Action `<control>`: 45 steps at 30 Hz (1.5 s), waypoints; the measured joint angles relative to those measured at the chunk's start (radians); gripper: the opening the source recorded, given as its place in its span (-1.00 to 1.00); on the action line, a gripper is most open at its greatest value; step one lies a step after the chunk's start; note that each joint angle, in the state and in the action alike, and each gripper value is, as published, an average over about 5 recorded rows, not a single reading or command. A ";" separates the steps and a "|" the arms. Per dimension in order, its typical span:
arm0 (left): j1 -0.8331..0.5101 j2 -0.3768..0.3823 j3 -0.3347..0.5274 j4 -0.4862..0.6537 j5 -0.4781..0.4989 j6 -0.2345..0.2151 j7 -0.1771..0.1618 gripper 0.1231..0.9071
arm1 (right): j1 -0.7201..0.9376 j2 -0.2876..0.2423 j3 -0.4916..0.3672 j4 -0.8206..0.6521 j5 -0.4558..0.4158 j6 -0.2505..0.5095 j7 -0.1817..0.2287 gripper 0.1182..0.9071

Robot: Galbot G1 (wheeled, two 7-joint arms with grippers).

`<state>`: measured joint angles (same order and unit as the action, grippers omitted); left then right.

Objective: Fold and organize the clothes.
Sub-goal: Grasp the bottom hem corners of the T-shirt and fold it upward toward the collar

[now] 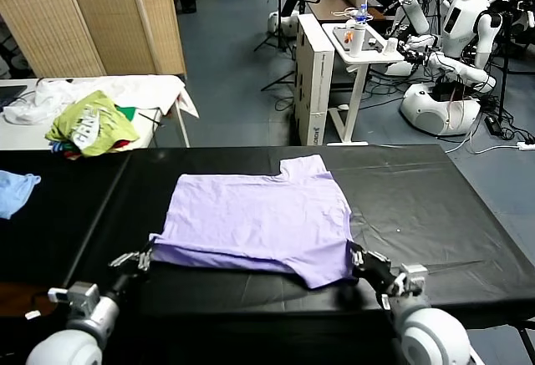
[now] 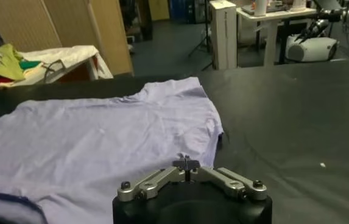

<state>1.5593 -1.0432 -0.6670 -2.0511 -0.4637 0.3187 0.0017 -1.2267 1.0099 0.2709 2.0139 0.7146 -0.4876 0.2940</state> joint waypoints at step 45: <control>-0.021 0.035 0.026 0.057 0.024 0.041 0.002 0.94 | -0.188 -0.034 0.085 0.175 -0.043 -0.072 -0.020 1.00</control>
<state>1.5384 -1.0081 -0.6410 -1.9939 -0.4393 0.3592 0.0038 -1.4152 0.9758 0.3562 2.1892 0.6712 -0.5597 0.2744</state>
